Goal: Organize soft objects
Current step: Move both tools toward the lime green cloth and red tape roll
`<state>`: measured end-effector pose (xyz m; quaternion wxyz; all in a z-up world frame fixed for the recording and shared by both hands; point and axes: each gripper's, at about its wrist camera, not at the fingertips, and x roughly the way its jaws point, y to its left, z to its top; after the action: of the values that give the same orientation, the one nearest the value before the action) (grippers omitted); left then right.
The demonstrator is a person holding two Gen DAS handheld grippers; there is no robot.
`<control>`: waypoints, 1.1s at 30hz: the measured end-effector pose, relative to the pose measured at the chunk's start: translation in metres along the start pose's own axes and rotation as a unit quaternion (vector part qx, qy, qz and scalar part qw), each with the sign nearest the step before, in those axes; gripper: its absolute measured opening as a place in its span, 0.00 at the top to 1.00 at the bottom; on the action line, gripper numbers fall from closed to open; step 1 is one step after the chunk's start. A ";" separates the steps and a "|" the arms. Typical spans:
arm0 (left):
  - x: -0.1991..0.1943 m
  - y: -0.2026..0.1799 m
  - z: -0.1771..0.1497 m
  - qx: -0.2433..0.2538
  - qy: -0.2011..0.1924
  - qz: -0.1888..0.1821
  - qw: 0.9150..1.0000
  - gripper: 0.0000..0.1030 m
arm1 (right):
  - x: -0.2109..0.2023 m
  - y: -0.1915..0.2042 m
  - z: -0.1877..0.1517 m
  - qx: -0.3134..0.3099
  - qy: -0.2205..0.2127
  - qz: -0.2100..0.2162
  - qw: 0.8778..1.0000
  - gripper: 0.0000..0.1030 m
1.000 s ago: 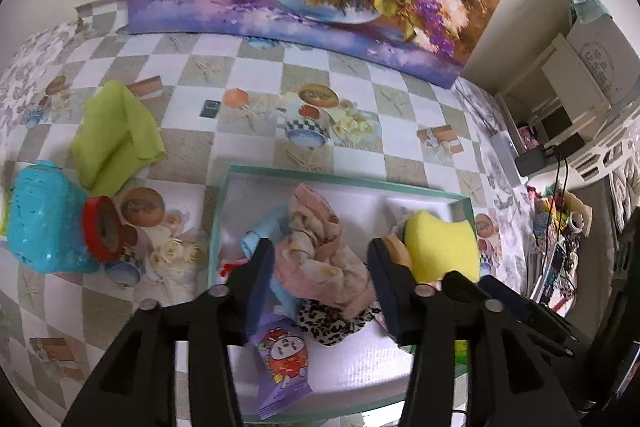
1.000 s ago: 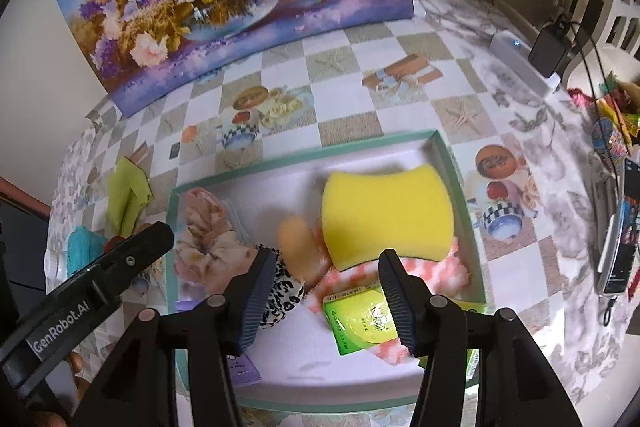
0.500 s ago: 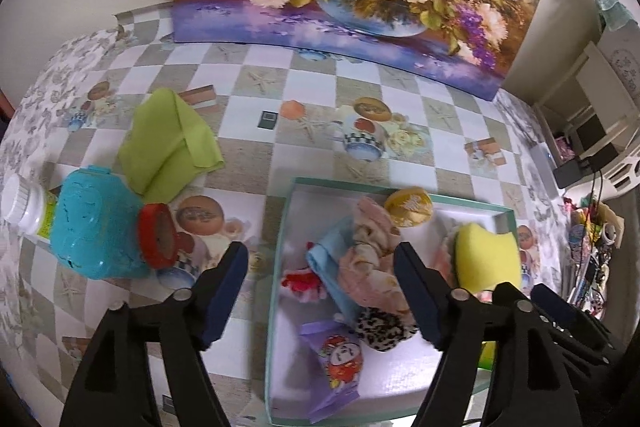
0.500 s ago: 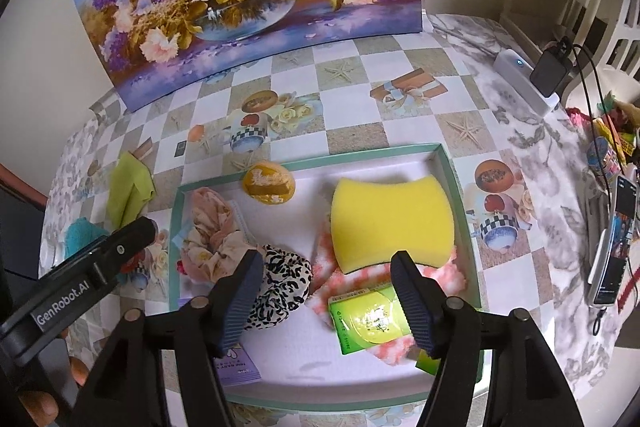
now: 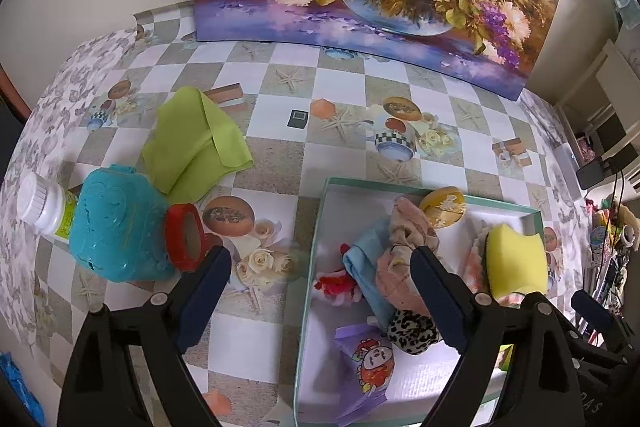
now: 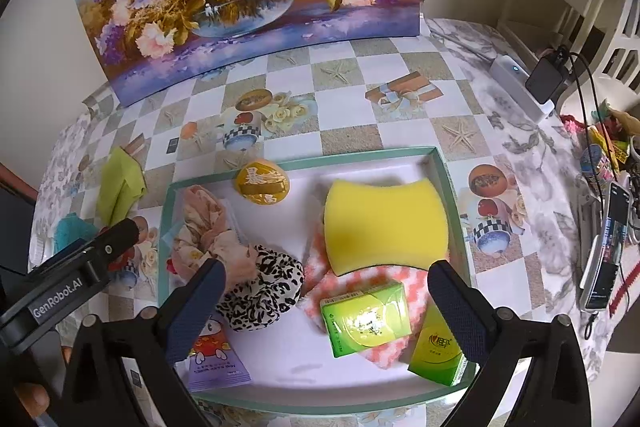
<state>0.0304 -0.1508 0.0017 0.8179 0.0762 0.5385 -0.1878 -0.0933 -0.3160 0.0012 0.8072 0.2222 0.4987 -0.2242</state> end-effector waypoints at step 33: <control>-0.042 0.132 0.009 -0.089 -0.035 0.032 0.995 0.11 | 0.007 0.120 -0.014 -0.090 0.002 0.032 0.995 0.01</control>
<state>0.0745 -0.0235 0.0335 0.8456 0.0139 0.5211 -0.1151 -0.0308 -0.2127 0.0058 0.8299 0.1646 0.5109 -0.1522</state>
